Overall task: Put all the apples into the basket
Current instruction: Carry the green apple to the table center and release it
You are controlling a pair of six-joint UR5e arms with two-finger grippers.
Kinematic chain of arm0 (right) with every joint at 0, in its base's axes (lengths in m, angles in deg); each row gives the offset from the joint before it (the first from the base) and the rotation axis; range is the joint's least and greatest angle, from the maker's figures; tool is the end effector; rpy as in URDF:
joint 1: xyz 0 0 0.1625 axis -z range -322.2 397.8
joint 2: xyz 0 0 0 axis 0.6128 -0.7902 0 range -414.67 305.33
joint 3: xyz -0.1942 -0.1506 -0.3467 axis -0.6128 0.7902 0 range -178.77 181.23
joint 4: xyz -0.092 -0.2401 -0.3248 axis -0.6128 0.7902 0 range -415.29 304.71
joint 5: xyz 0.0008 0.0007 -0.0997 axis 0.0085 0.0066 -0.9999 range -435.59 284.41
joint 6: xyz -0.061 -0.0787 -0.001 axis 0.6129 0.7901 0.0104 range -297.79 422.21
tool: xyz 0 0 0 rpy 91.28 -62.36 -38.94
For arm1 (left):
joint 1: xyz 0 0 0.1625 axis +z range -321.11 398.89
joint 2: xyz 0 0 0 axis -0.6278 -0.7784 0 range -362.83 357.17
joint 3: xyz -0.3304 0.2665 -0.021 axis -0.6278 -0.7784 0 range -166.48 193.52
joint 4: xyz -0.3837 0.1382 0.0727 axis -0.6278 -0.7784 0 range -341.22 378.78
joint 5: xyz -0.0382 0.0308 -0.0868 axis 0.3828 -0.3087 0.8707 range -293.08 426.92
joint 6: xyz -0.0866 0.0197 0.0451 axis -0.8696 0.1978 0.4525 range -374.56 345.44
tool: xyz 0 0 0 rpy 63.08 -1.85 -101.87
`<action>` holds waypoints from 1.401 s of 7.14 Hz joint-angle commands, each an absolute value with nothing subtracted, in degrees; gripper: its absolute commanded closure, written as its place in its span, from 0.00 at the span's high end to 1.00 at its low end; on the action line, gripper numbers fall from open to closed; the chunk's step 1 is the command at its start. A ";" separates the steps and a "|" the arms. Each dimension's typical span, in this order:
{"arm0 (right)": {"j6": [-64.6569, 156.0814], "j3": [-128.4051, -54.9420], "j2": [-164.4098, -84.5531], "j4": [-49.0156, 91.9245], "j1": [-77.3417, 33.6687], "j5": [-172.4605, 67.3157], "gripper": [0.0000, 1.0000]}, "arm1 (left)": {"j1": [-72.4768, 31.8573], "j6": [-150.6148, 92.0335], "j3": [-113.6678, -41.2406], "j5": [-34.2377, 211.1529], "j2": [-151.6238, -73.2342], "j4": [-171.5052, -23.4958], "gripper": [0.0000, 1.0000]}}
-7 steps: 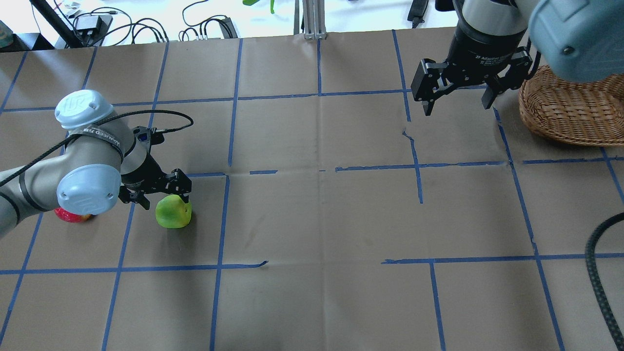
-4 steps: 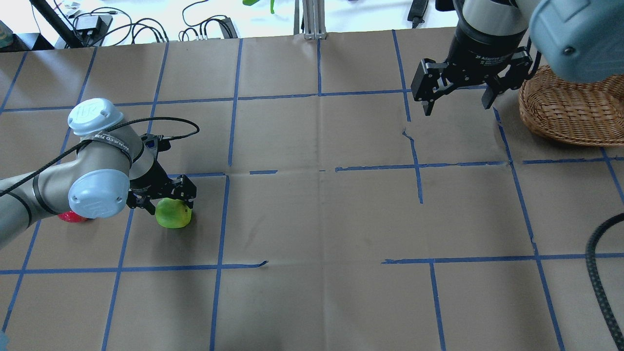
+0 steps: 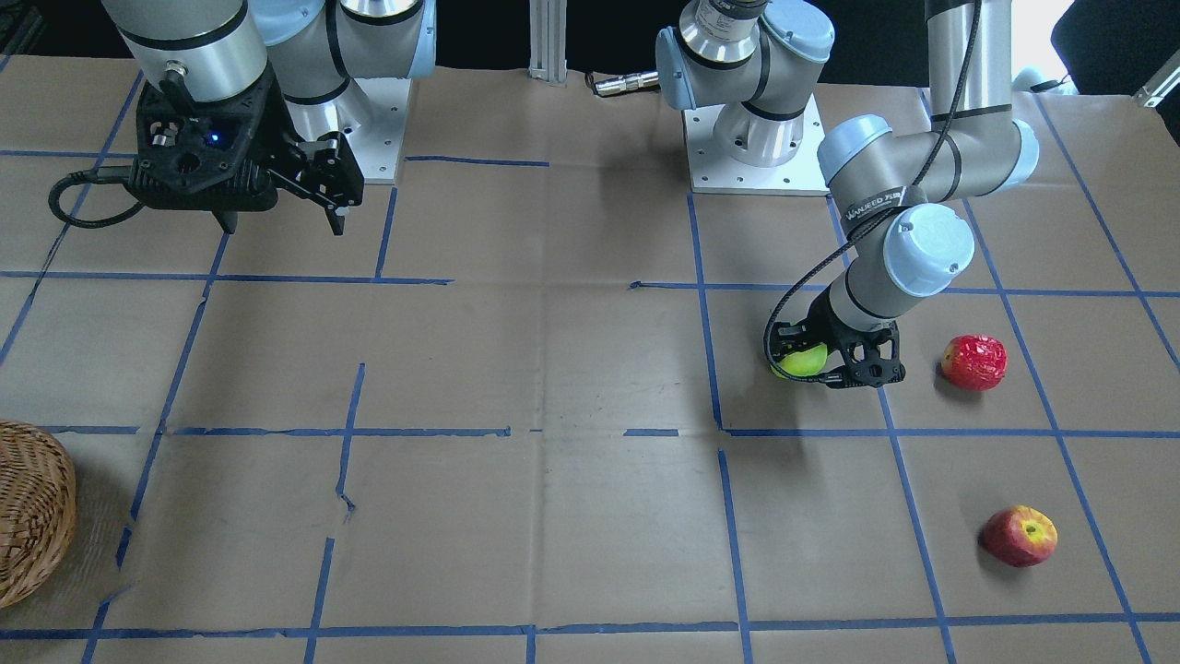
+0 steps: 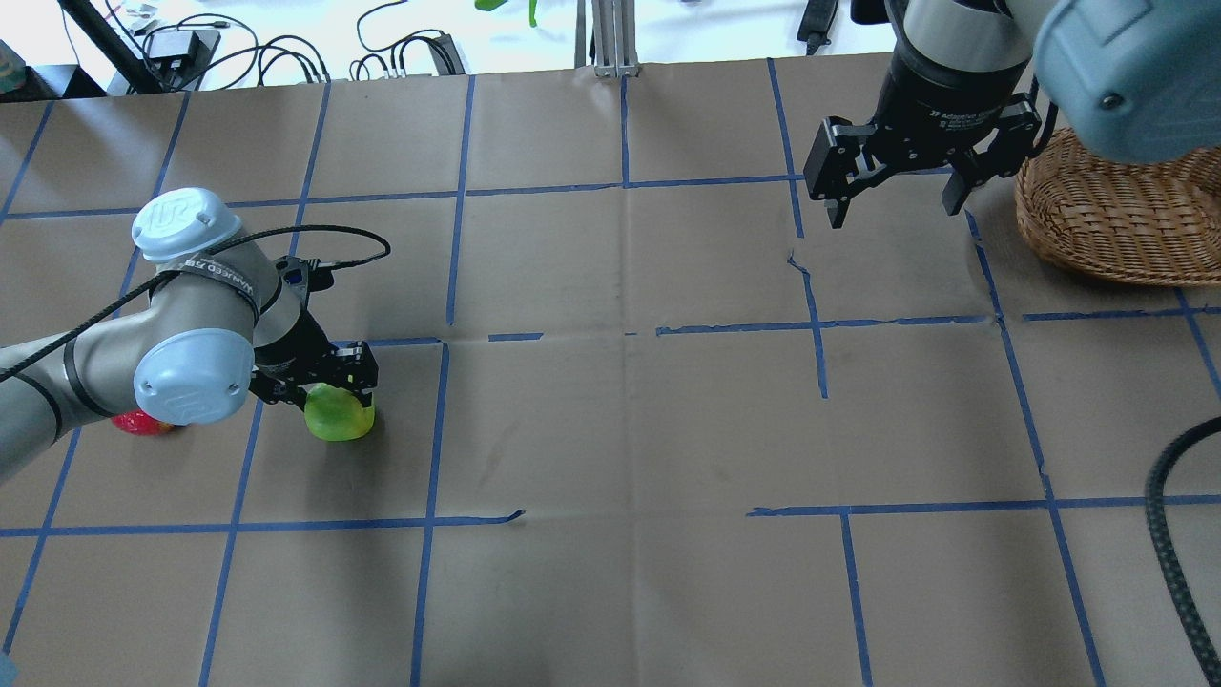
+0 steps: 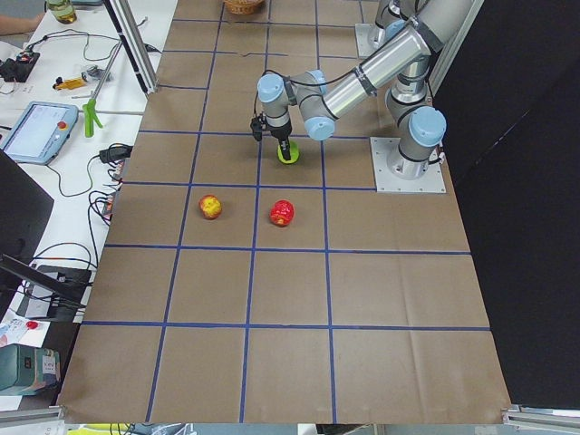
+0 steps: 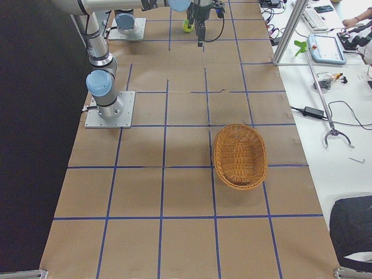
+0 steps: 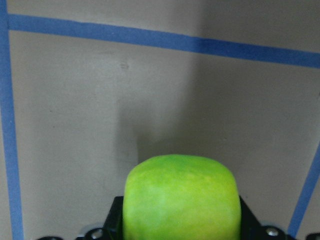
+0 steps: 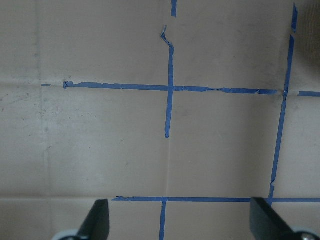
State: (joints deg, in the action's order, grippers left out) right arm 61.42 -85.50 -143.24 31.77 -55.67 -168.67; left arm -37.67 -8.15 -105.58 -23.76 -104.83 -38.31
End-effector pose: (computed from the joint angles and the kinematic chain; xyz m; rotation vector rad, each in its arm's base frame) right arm 0.1579 -0.4917 0.4985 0.0727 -3.0863 -0.0269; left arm -0.0196 -0.4863 0.2076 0.1901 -3.1149 -0.2231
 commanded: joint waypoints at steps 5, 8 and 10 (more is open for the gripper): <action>61.51 -85.51 -143.27 31.81 -55.72 -169.02 1.00 | -66.43 -23.59 -74.95 -21.40 -118.19 -45.73 0.20; 61.60 -85.51 -143.27 31.81 -55.63 -169.02 1.00 | -73.34 -25.11 -72.00 -21.67 -127.81 -43.19 0.20; 61.60 -85.51 -143.35 31.81 -55.54 -169.02 1.00 | -73.00 -24.06 -73.58 -21.67 -126.68 -43.27 0.23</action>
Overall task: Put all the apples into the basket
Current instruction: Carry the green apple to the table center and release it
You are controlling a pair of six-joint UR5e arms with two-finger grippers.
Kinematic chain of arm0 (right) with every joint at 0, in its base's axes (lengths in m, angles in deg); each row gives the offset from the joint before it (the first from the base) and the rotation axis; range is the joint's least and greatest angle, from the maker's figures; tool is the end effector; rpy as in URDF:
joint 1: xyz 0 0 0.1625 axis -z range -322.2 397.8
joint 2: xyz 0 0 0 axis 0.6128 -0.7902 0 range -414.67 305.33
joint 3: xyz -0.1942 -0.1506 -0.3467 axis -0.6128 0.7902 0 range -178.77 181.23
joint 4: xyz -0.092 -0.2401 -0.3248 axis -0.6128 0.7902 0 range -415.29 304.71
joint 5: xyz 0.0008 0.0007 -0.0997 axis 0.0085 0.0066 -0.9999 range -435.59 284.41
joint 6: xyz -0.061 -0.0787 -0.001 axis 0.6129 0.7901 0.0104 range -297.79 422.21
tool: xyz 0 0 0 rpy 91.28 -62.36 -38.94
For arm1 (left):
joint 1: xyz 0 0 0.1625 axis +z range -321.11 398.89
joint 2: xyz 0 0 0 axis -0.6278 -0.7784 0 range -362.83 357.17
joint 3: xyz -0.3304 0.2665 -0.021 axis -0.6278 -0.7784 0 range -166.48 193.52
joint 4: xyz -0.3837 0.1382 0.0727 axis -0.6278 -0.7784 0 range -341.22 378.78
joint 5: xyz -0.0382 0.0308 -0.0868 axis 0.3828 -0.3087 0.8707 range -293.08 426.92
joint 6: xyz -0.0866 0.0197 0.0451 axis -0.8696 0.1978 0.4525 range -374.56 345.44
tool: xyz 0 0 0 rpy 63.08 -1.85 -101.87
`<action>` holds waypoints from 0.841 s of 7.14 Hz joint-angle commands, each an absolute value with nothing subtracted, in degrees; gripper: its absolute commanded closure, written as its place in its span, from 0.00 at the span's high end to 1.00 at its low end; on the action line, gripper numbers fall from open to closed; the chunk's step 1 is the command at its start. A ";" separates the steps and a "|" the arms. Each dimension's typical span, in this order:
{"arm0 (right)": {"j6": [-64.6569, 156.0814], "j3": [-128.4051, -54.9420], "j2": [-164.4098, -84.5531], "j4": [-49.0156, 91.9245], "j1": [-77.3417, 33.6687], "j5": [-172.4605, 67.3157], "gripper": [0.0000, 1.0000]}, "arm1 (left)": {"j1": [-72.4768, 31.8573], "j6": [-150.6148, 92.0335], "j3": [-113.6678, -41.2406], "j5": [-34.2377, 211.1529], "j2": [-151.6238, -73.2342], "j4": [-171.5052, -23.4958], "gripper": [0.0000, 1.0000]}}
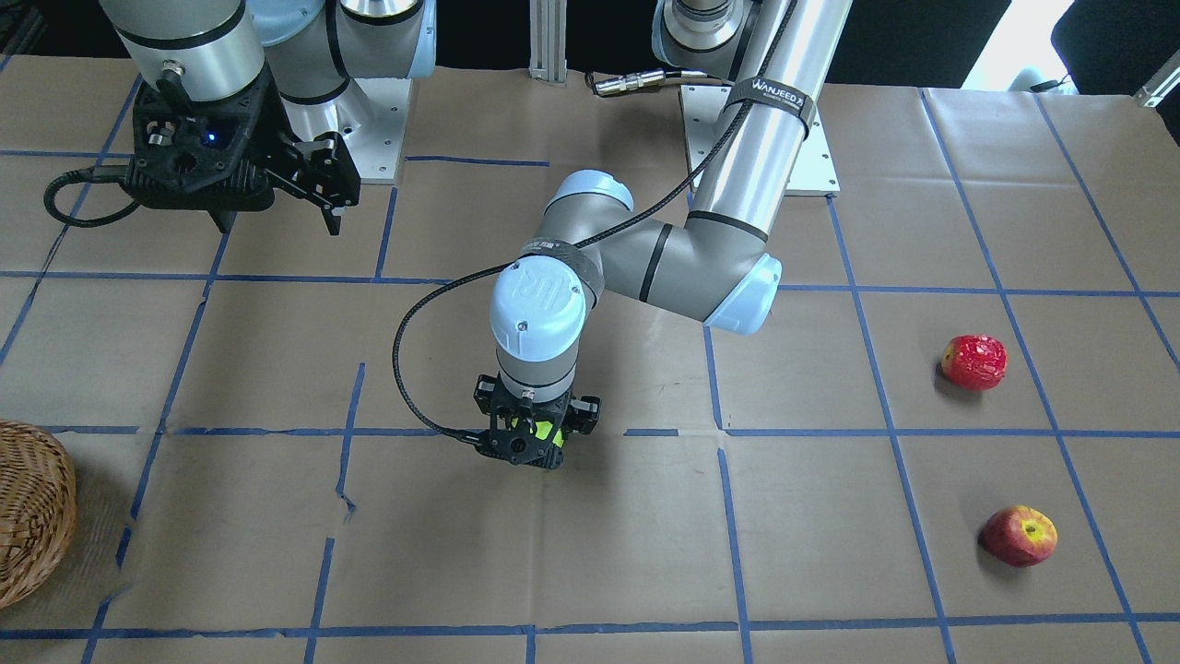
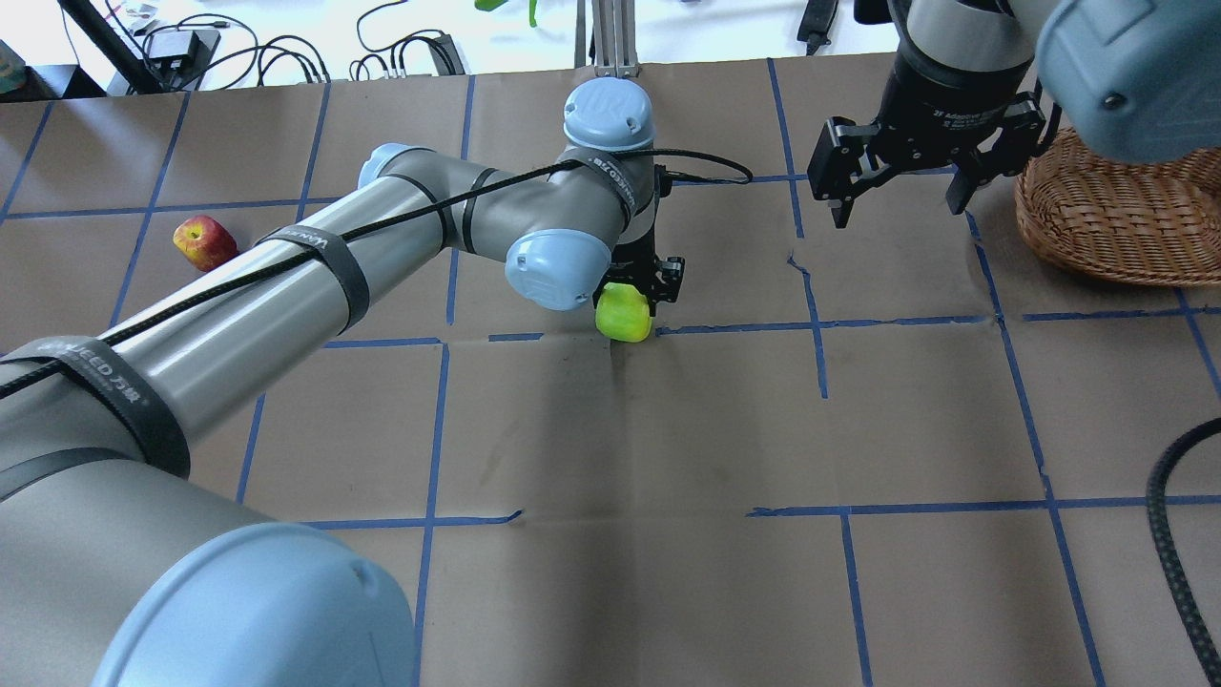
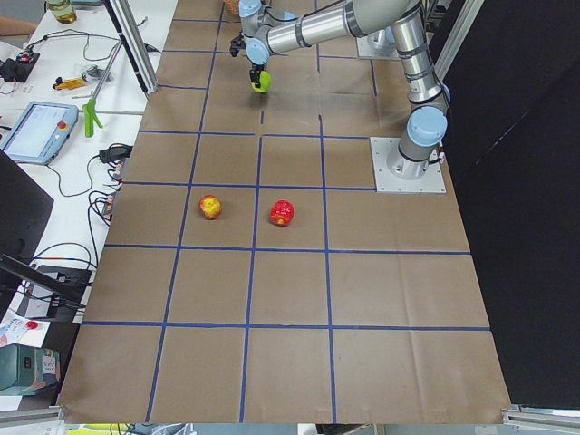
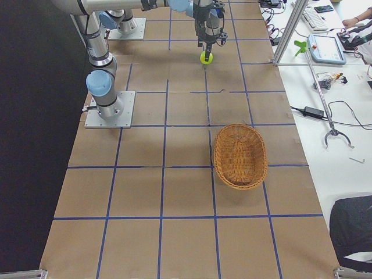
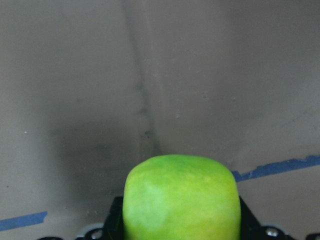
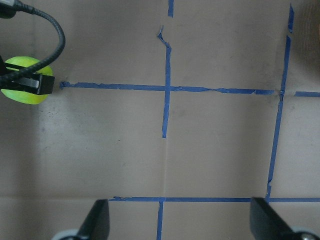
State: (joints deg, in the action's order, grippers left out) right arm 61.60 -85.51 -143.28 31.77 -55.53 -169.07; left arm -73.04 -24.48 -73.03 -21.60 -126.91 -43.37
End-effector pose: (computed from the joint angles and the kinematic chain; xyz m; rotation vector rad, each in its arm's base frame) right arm 0.1560 -0.4919 0.4988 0.0737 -3.0794 -0.0259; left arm -0.3764 -0.5712 0.2104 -0.3263 -3.1118 -0.0839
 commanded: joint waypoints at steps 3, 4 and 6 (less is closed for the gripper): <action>61.69 -85.51 -143.44 31.81 -55.63 -169.02 1.00 | -72.74 -24.49 -73.06 -22.02 -126.15 -43.18 0.99; 61.69 -85.51 -143.36 31.63 -55.81 -169.11 1.00 | -71.60 -24.49 -71.75 -22.02 -124.23 -43.45 0.99; 61.25 -86.12 -142.75 32.94 -56.16 -168.15 1.00 | -59.80 -19.53 -74.45 -21.49 -111.54 -52.16 0.99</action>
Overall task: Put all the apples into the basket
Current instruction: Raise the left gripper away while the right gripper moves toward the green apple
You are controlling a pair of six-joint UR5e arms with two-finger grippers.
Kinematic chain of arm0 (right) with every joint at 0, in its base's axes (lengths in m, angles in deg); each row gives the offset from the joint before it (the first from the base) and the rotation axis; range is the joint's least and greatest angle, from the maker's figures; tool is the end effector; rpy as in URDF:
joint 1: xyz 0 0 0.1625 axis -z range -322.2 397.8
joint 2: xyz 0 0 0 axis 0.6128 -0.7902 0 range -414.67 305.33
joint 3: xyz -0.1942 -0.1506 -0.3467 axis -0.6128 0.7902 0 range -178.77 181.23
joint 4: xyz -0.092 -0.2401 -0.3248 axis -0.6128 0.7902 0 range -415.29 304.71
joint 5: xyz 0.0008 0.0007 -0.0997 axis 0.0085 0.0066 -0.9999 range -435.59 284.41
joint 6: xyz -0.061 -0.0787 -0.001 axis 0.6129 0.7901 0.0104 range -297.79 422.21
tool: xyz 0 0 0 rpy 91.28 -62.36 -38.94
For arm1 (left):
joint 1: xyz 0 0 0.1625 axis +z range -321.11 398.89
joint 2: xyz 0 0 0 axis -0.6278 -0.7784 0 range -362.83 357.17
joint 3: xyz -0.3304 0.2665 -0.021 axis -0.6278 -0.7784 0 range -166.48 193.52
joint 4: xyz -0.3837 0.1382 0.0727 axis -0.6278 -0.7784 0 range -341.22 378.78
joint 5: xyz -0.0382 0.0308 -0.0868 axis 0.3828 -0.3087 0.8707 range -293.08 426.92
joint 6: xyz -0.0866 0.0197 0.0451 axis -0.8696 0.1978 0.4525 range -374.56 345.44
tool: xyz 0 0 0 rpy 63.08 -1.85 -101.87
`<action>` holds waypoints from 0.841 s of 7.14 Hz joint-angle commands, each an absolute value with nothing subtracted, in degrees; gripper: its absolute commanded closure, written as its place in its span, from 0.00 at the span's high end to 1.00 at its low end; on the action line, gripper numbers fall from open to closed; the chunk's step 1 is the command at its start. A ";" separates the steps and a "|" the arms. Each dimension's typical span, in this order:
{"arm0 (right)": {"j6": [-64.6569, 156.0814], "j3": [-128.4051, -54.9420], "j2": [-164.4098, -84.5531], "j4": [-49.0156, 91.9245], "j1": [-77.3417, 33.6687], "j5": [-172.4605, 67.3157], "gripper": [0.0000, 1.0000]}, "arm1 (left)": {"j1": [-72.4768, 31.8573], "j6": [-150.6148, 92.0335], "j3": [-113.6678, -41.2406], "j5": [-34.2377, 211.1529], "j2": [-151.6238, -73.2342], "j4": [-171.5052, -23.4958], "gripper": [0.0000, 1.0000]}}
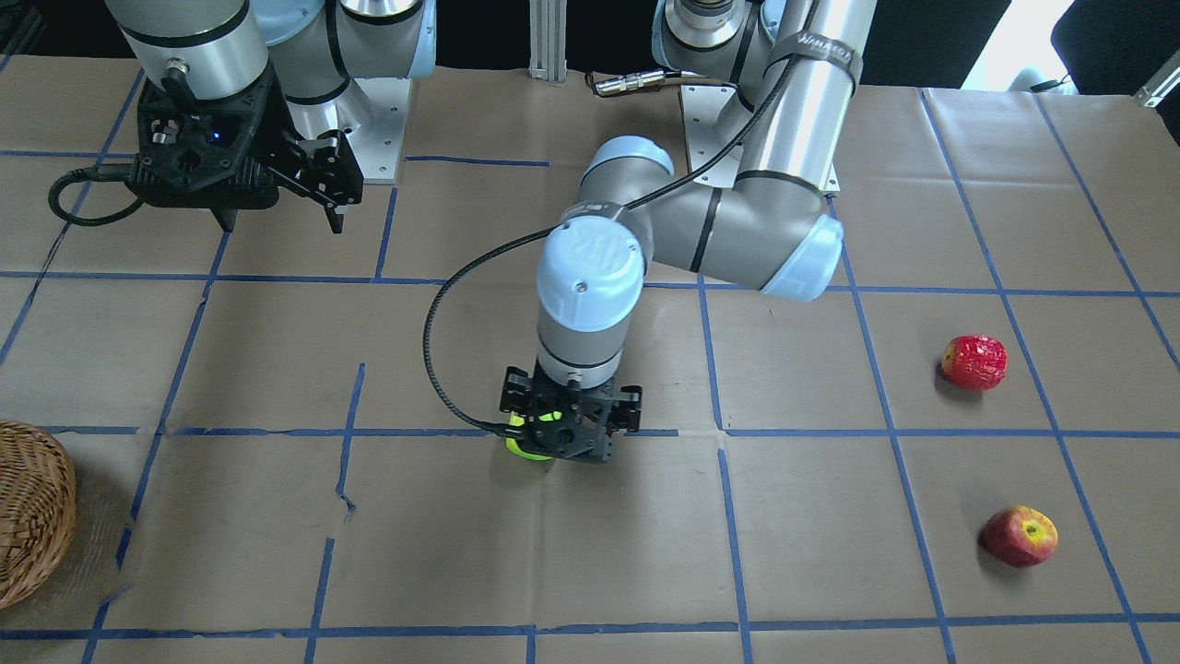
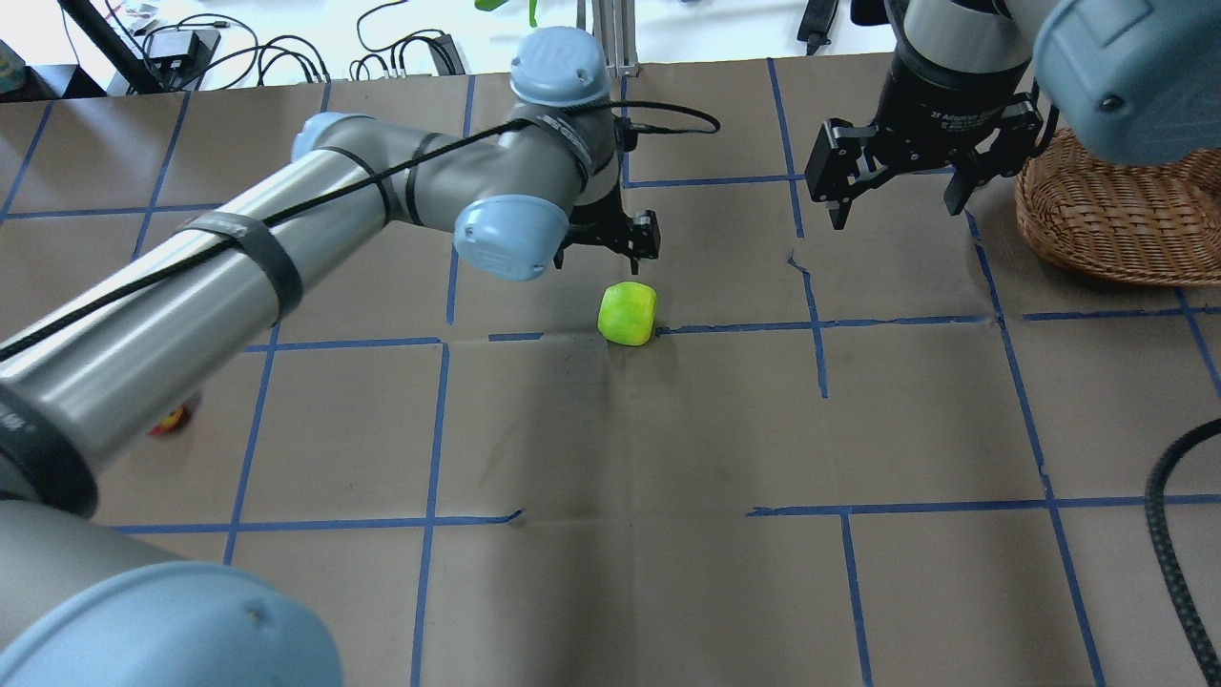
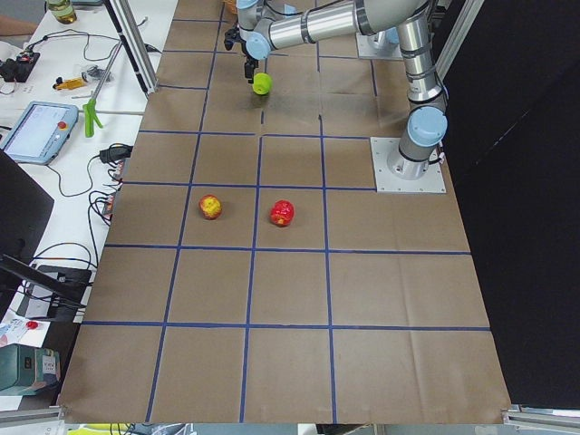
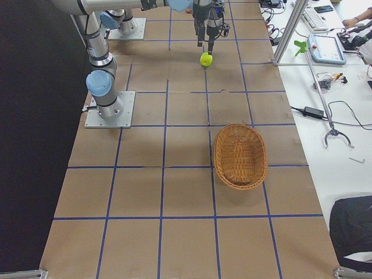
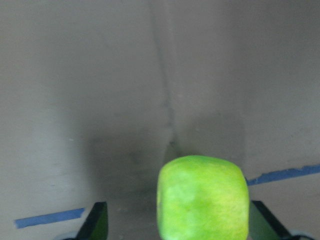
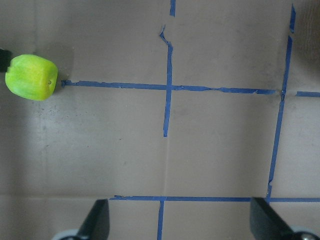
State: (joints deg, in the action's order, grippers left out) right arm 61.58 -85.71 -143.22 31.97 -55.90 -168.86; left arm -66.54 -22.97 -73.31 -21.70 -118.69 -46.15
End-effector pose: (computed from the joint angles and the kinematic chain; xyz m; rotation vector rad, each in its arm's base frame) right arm 0.1596 -0.4912 0.4969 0.0832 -3.0827 -0.0274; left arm -0.3040 -0.5914 0.2983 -0.1910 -3.1030 0.0557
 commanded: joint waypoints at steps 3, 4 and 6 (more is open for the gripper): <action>53.74 -89.11 -133.80 46.71 -60.70 -166.57 0.98 | -31.26 6.27 -83.82 -29.64 -97.26 -63.75 0.99; 50.12 -89.03 -131.08 47.27 -63.08 -166.30 0.98 | -22.20 19.15 -88.65 -29.58 -97.58 -57.92 0.99; 33.56 -89.12 -125.81 53.91 -66.43 -160.09 0.98 | -14.65 34.25 -95.09 -29.49 -100.20 -44.47 0.99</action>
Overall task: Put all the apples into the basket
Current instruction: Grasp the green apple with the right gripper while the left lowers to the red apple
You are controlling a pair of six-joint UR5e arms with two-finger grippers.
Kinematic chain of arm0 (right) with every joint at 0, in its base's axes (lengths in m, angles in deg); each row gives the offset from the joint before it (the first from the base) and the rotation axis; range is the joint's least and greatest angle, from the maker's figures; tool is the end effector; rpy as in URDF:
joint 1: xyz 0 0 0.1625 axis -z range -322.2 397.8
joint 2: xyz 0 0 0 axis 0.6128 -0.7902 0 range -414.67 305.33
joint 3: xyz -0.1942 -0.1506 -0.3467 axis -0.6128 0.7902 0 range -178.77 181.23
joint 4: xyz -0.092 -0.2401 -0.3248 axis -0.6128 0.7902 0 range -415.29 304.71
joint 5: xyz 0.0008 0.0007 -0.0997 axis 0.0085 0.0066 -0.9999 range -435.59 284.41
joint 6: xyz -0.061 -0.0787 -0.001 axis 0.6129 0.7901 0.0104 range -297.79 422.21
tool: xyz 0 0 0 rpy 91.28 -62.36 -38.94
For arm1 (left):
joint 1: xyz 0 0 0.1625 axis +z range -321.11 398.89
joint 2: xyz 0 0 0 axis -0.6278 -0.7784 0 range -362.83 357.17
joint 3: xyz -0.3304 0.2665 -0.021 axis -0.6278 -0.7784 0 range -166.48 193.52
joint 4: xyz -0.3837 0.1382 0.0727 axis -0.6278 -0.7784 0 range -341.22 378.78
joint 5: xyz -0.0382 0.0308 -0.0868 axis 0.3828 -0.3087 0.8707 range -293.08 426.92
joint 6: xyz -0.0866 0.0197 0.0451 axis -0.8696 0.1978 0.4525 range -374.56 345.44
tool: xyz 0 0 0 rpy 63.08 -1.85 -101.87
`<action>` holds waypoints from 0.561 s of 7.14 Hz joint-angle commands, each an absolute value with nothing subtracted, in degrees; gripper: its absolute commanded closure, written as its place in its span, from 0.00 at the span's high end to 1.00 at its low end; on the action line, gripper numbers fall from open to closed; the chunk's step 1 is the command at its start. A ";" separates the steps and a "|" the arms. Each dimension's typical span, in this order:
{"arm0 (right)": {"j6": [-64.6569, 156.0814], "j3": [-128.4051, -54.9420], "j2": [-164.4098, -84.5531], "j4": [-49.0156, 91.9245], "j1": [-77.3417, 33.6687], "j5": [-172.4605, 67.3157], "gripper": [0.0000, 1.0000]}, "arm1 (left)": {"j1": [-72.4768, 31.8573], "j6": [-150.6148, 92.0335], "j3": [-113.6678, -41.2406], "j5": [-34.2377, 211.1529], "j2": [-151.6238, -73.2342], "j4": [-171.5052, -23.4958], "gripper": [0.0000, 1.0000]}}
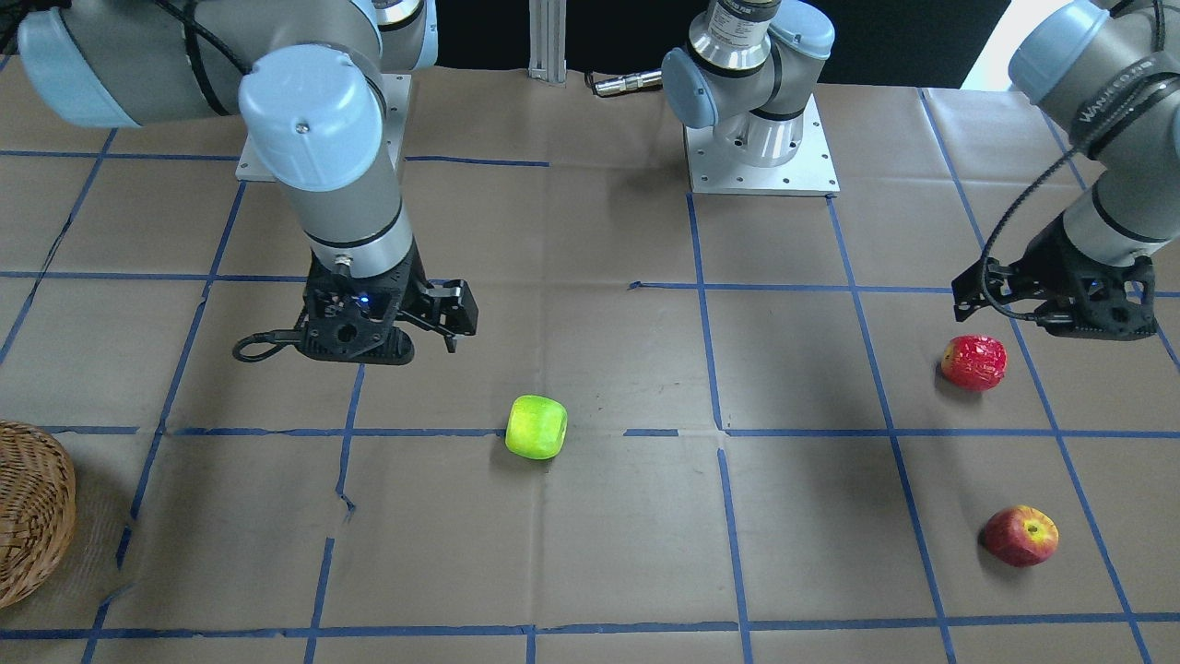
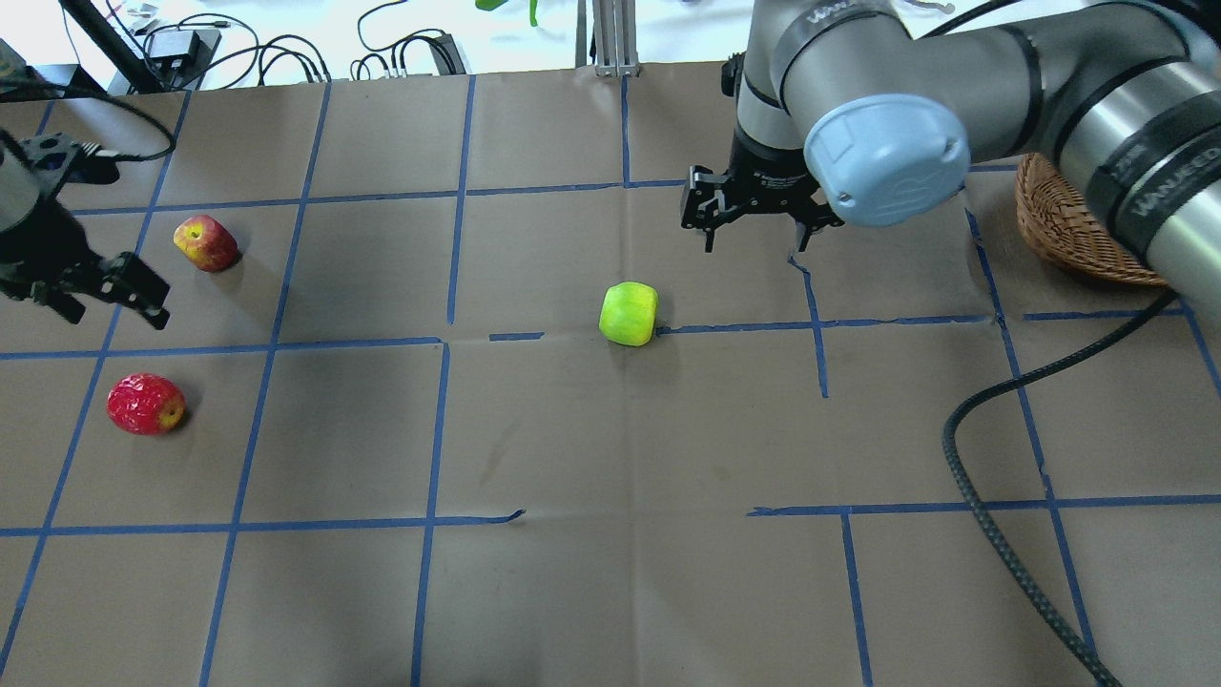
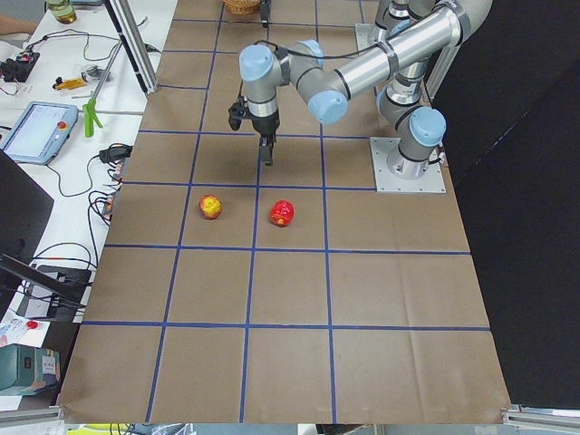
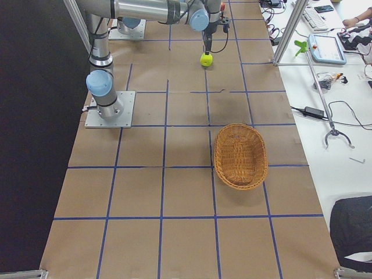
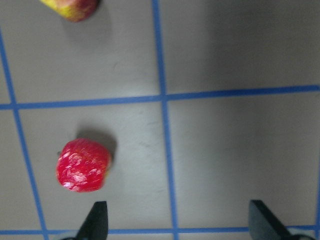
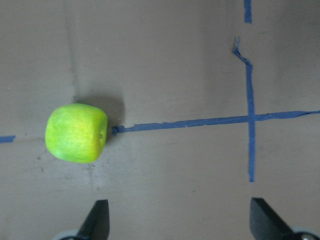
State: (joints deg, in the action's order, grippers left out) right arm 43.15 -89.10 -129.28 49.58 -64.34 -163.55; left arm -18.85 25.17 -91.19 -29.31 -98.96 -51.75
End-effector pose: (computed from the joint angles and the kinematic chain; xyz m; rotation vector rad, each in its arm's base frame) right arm 0.2574 -0.5466 0.3649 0.1884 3.1053 0.0375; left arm 0.1683 -0.4960 0.3442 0.2015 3.0583 0.1276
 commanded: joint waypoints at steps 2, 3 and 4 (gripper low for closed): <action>25.87 -88.59 -118.25 61.40 -69.16 -160.58 0.98 | -13.94 38.07 -99.58 -29.49 -103.81 -36.36 0.99; 23.83 -88.59 -116.22 62.91 -69.69 -160.06 0.98 | -13.94 37.91 -100.30 -29.06 -104.60 -35.02 0.98; 23.20 -88.68 -114.89 64.05 -70.13 -160.06 0.98 | -13.94 38.00 -100.65 -29.05 -105.57 -35.01 0.98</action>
State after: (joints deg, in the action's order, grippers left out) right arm 24.99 -88.66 -117.08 62.19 -69.46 -160.25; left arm -14.01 37.67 -99.84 -29.20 -104.36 -36.05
